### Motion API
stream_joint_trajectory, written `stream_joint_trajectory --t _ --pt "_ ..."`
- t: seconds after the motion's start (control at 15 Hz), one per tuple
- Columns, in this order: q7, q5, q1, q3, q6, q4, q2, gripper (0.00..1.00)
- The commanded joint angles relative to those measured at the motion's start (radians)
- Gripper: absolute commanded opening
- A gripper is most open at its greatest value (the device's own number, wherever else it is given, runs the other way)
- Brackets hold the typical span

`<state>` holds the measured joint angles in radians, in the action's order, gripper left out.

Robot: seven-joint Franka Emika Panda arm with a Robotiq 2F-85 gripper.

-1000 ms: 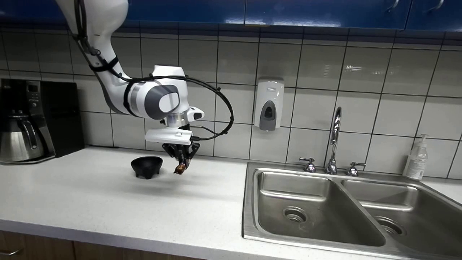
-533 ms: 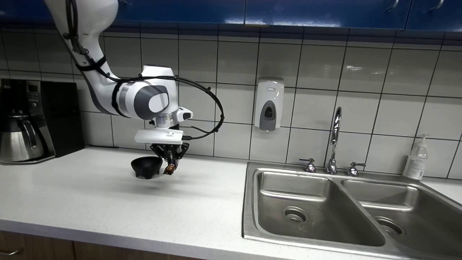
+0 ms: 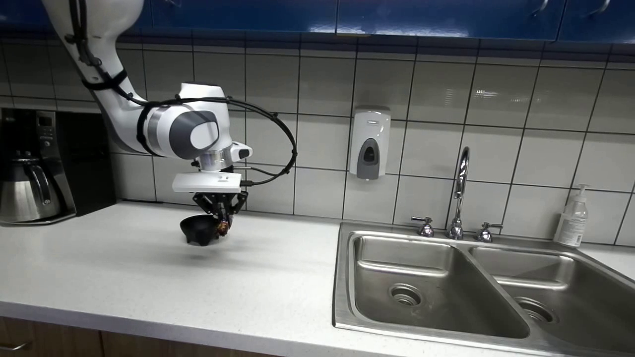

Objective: Put the packet in the black bowl.

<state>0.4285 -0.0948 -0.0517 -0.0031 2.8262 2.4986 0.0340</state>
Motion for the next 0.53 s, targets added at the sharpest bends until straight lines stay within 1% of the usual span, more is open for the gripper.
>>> stream_joint_trajectory --t 0.0,0.47 --pt "0.051 -0.023 0.017 0.011 0.004 0.042 -0.061 0.04" --pt "0.051 -0.012 0.069 0.018 0.004 0.032 -0.059 0.04"
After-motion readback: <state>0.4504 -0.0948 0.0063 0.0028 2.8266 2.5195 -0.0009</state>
